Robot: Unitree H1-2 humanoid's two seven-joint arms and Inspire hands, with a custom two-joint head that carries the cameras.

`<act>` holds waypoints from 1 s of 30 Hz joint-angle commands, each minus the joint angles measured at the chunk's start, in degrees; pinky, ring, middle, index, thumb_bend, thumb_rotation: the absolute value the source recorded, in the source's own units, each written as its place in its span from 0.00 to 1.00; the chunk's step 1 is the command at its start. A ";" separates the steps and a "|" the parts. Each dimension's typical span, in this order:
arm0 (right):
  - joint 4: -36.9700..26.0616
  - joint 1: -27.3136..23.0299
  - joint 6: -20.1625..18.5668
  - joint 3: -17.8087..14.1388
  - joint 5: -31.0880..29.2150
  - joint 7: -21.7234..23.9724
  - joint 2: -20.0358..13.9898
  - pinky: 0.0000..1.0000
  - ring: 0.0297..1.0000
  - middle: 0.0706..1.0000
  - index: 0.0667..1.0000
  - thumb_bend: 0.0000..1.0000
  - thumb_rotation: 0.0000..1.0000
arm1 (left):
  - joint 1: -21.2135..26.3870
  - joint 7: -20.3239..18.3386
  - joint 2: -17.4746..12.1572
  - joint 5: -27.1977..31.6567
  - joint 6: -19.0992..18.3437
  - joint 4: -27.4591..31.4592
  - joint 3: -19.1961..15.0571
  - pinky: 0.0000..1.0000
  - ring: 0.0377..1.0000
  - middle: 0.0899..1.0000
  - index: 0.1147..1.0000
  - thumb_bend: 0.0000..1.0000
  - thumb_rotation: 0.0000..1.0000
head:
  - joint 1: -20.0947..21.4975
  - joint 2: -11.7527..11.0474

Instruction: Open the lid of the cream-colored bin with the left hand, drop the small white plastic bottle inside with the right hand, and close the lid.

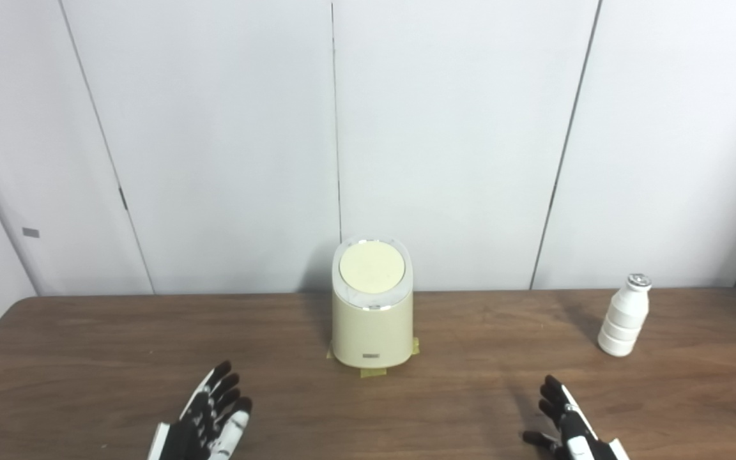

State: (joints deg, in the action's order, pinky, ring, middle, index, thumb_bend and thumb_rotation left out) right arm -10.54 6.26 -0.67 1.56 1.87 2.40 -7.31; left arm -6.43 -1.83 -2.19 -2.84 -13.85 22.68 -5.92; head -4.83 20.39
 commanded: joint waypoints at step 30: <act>0.85 -2.24 -0.61 1.61 4.14 -0.79 0.77 0.76 0.91 0.94 0.96 0.55 0.88 | 33.12 -14.70 -3.49 -18.51 -13.07 -1.50 1.06 0.81 0.85 0.86 0.90 0.81 0.30 | 0.81 0.81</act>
State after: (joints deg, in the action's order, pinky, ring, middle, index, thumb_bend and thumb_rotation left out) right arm -9.45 4.83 -1.12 2.78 6.05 0.96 -6.97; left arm 22.72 -15.45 -6.13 -19.54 -27.00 20.73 -4.39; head -3.96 21.27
